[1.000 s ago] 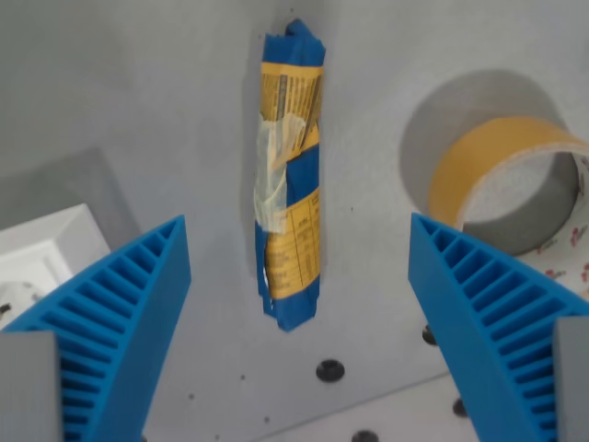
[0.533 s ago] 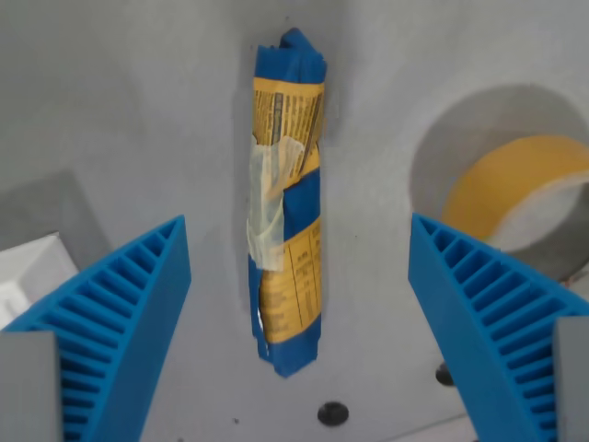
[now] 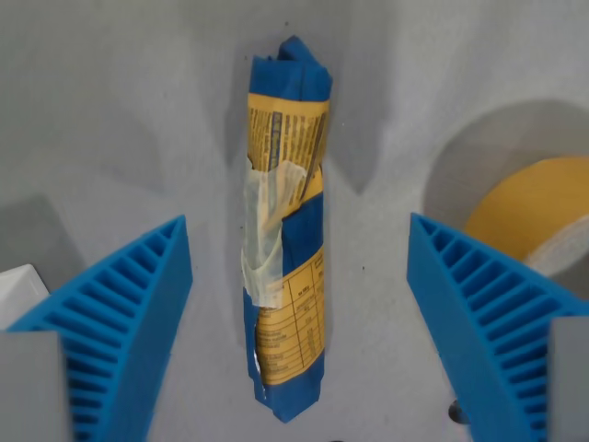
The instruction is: Pick up the blue bag
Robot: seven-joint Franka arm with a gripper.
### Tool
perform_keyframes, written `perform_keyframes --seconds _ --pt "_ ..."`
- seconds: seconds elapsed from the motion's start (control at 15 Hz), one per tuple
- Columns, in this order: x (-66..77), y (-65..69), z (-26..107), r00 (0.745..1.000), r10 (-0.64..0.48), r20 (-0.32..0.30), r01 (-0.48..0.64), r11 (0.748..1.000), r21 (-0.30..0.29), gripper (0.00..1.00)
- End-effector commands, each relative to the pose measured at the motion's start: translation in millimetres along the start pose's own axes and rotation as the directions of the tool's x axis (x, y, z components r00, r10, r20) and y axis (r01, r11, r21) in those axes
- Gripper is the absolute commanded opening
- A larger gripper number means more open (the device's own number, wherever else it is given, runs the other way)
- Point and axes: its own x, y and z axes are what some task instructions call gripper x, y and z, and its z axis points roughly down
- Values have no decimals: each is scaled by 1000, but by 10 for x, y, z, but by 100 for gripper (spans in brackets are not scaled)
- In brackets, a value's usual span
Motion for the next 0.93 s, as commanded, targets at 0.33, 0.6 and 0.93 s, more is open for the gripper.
perform_keyframes --seconds 0.33,0.6,0.93 --pt "-64 0 -10 995 -5 -98 13 997 79 0" --pt "-64 0 -10 995 -5 -98 13 997 79 0" --pt "-62 19 -110 996 -5 -95 12 997 79 0"
